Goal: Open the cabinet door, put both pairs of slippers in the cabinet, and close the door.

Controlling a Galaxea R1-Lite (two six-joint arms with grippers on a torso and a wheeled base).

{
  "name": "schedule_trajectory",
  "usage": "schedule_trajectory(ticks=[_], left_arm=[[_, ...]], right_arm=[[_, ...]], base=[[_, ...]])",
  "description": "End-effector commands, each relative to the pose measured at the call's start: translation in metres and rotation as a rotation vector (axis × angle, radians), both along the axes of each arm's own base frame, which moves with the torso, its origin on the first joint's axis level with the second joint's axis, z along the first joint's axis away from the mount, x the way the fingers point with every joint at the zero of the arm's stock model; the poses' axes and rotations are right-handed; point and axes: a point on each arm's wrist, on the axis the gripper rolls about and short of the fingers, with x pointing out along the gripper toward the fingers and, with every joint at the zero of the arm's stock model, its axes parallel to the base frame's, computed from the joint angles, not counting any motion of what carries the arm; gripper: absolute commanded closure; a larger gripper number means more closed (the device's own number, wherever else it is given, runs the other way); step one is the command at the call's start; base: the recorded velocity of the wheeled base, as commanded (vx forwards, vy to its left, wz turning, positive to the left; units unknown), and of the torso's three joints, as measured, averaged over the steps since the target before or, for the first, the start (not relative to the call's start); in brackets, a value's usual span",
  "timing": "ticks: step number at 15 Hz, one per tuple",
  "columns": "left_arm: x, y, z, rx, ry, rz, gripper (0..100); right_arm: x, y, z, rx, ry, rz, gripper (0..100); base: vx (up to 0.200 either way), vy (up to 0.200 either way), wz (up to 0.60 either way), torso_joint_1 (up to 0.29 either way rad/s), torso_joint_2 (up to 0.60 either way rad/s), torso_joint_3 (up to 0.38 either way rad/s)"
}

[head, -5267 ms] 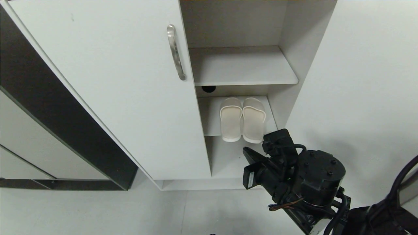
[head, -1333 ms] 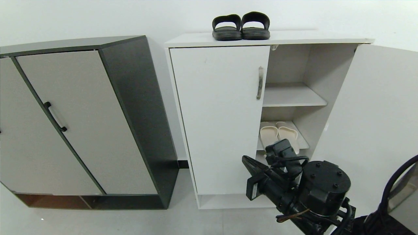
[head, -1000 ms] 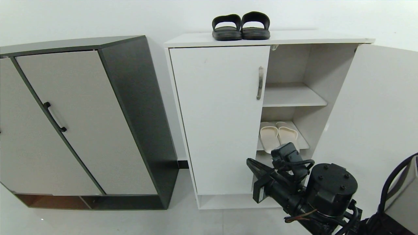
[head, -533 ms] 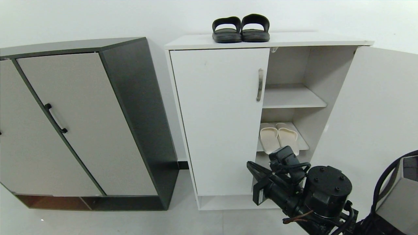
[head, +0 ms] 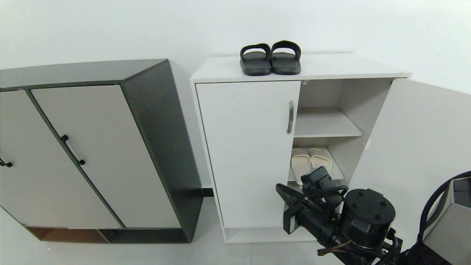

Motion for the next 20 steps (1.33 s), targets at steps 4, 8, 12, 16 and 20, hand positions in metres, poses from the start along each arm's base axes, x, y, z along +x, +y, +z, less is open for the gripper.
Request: schedule_trajectory(ticks=[4, 8, 12, 16, 20], left_arm=[[0.0001, 0.0000, -0.0002, -0.001, 0.003, 0.000, 100], [0.0001, 0.0000, -0.0002, -0.001, 0.003, 0.000, 100], [0.0001, 0.0000, -0.0002, -0.001, 0.003, 0.000, 100], [0.0000, 0.0000, -0.0002, -0.001, 0.001, 0.000, 100], [0.0001, 0.0000, -0.0002, -0.001, 0.003, 0.000, 100]], right_arm=[[-0.0001, 0.0000, -0.0009, -0.003, 0.003, 0.000, 100], [-0.0004, -0.0003, -0.0005, -0.002, 0.002, 0.000, 100], [-0.0010, -0.0002, -0.0016, -0.005, 0.005, 0.002, 100], [-0.0012, -0.0004, -0.0018, -0.008, 0.005, 0.002, 100], [-0.0016, -0.0002, -0.0012, -0.005, 0.003, 0.003, 100]], base=[[0.000, 0.000, 0.00, 0.120, -0.49, -0.232], [0.000, 0.000, 0.00, 0.348, -0.48, -0.248], [0.000, 0.000, 0.00, 0.265, -0.50, -0.244], [0.000, 0.000, 0.00, 0.265, -0.52, -0.261], [0.000, 0.000, 0.00, 0.282, -0.55, -0.279]])
